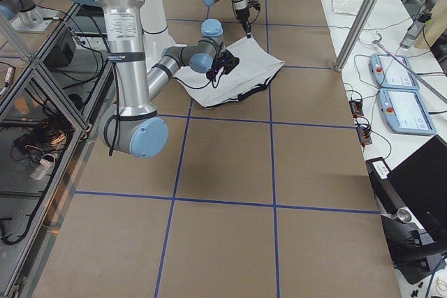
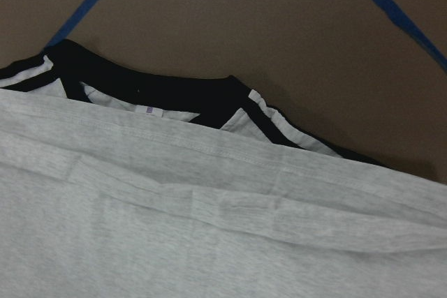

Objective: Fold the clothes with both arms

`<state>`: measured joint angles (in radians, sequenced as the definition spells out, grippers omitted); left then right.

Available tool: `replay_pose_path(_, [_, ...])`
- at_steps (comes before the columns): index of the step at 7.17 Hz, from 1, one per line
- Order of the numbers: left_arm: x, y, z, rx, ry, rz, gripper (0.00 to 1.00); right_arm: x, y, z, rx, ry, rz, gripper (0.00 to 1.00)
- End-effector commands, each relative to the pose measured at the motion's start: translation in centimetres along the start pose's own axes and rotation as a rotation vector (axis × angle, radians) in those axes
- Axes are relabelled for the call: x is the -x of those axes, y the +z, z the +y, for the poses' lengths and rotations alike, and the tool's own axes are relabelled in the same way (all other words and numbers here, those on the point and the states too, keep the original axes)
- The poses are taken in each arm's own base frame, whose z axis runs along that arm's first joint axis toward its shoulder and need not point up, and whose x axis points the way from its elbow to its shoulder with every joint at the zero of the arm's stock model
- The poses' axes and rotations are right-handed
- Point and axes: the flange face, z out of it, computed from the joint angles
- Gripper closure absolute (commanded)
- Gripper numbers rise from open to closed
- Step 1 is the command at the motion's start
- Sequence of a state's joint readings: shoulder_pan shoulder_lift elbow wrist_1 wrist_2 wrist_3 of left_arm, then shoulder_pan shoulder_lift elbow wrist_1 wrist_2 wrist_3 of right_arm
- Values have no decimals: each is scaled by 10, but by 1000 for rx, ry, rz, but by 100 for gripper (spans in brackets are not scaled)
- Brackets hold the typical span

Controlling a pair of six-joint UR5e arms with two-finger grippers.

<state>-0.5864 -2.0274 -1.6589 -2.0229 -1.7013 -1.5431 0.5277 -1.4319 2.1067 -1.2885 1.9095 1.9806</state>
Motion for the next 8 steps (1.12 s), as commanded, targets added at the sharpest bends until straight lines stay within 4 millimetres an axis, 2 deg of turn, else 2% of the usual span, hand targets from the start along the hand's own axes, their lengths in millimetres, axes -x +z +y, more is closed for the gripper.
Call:
replay_pose_path(1, [-33, 23, -90, -102, 3, 16, 100, 0, 1, -3, -26, 1, -8, 0])
replay_pose_path(2, [-35, 61, -123, -132, -4, 54, 100, 2, 2, -5, -48, 2, -16, 0])
replay_pose_path(3, [-61, 90, -155, -155, -8, 63, 100, 5, 1, -2, -45, -2, -24, 0])
replay_pose_path(4, [-78, 96, -181, -176, -3, 58, 100, 16, -3, 2, -49, -7, -49, 0])
replay_pose_path(5, [-74, 100, -193, -190, 15, 70, 100, 19, 1, 6, -58, -13, -57, 0])
replay_pose_path(6, [-73, 100, -197, -194, 26, 79, 79, 19, 11, 8, -70, -15, -47, 0])
replay_pose_path(7, [-77, 96, -195, -190, 30, 90, 41, 31, 28, 23, -100, -31, -58, 0])
replay_pose_path(8, [-87, 78, -192, -192, 38, 132, 37, 42, 53, 43, -137, -51, -64, 0])
